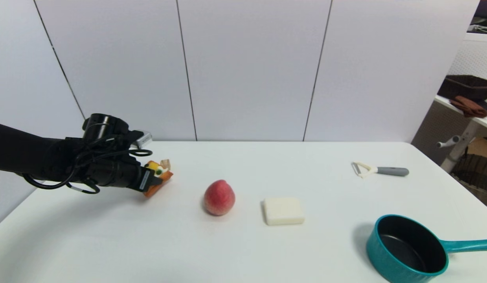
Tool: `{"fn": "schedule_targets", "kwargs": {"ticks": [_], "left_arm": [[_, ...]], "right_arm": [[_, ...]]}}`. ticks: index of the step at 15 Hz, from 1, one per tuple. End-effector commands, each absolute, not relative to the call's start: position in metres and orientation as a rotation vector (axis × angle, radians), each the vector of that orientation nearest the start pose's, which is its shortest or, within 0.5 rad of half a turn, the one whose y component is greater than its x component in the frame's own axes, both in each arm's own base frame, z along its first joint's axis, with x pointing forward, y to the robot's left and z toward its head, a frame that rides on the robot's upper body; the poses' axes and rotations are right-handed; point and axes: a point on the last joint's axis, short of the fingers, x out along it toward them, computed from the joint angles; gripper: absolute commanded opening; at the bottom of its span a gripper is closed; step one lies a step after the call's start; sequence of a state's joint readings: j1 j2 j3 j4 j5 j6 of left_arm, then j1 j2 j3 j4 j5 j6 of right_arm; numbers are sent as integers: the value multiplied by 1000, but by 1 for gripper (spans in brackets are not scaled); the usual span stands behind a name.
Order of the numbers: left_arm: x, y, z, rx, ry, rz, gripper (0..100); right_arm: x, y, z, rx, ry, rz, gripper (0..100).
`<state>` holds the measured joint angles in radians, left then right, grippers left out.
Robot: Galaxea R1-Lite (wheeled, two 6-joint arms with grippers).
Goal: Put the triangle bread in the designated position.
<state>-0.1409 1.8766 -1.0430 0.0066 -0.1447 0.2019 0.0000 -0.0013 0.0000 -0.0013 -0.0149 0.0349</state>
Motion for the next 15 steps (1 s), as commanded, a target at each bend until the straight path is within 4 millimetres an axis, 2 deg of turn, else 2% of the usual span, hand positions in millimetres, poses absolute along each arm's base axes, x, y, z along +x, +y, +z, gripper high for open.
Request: {"fn": "schedule_targets", "kwargs": {"ticks": [1, 2, 6, 9, 11, 12, 15], "left_arm": [[332, -51, 123, 185, 838, -357, 0], [333, -52, 121, 183, 844, -357, 100], [332, -52, 121, 182, 844, -358, 100], [327, -50, 131, 182, 821, -357, 100], [318, -49, 145, 183, 790, -359, 100], [309, -48, 155, 182, 782, -358, 100], [263, -41, 195, 182, 713, -353, 100]], "right_arm": [[-23, 0, 76, 35, -2, -15, 100], [-23, 0, 76, 35, -2, -15, 100], [-23, 0, 76, 35, -2, -15, 100], [-23, 0, 76, 35, -2, -15, 100], [-23, 0, 76, 35, -2, -15, 100], [-23, 0, 76, 35, -2, -14, 100], [-23, 0, 76, 35, -2, -15, 100]]}}
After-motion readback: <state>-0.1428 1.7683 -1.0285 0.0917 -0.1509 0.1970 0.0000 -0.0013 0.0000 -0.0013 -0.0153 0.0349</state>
